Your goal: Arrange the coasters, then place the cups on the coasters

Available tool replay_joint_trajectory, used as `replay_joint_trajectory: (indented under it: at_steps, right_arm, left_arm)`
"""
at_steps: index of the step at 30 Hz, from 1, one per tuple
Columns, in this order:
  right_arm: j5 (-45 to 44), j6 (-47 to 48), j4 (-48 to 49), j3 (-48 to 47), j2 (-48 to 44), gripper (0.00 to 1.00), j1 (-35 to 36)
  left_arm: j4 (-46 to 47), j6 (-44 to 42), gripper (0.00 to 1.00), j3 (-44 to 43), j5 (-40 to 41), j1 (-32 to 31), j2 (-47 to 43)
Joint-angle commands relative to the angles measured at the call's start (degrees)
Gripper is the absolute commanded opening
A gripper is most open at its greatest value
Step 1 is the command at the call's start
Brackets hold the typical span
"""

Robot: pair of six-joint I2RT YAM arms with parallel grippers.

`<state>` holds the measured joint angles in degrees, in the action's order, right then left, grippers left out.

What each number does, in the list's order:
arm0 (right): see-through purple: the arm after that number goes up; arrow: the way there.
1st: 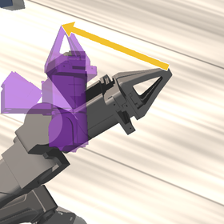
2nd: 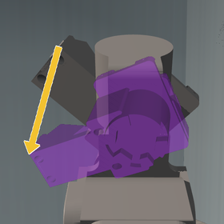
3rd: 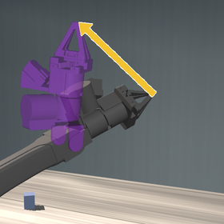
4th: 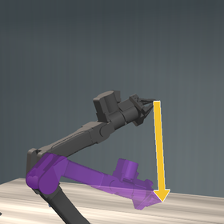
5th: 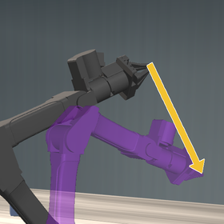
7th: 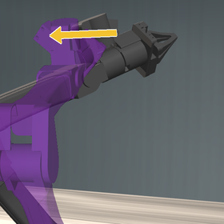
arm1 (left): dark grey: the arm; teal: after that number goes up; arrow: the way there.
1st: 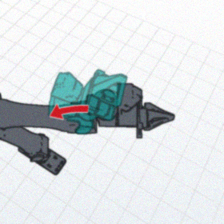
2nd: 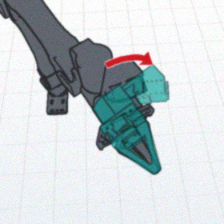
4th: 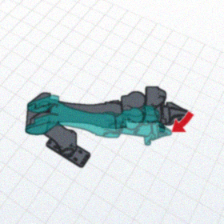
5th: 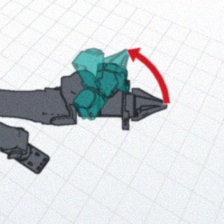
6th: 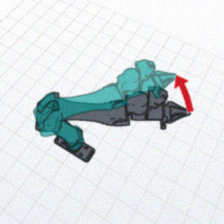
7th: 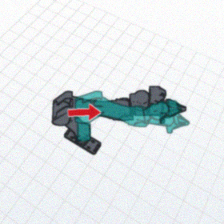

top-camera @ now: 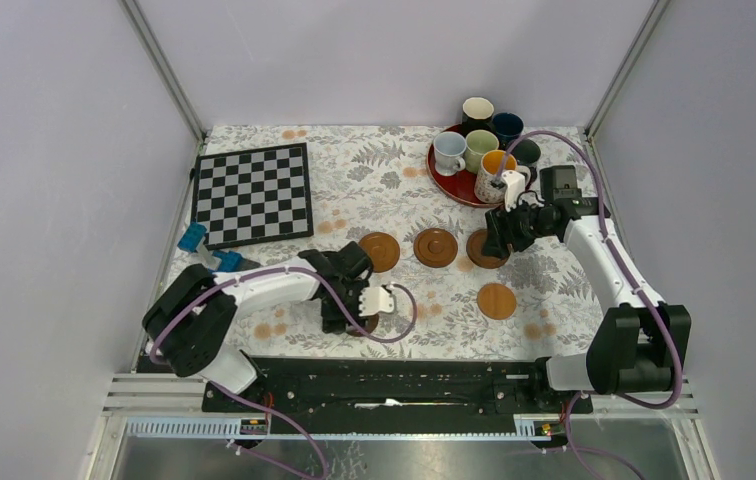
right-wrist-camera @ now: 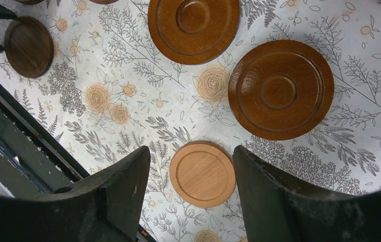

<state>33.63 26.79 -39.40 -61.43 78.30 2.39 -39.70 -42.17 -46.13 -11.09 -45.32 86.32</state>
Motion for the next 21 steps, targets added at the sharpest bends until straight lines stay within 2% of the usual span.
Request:
replay_joint_trajectory:
  at_steps: [1, 6, 13, 21]
  right_arm:
    - [1.4, 0.7, -1.0, -1.8, -2.4, 0.69, -1.3]
    - [1.6, 0.7, -0.5, -1.1, -2.7, 0.69, -2.0]
    - [4.8, -0.8, 1.2, -0.1, -2.6, 0.69, -6.9]
    - [7.2, -3.4, 4.3, 0.3, -2.7, 0.69, -9.1]
  left_arm:
    - [8.7, 7.4, 0.60, -1.5, -0.3, -3.9, 5.7]
    - [11.5, 12.2, 0.59, -6.2, -1.4, -6.3, 10.4]
    - [13.3, 16.4, 0.59, -14.2, -3.2, -8.0, 17.2]
    - [14.5, 16.5, 0.59, -20.4, -2.9, -11.8, 22.0]
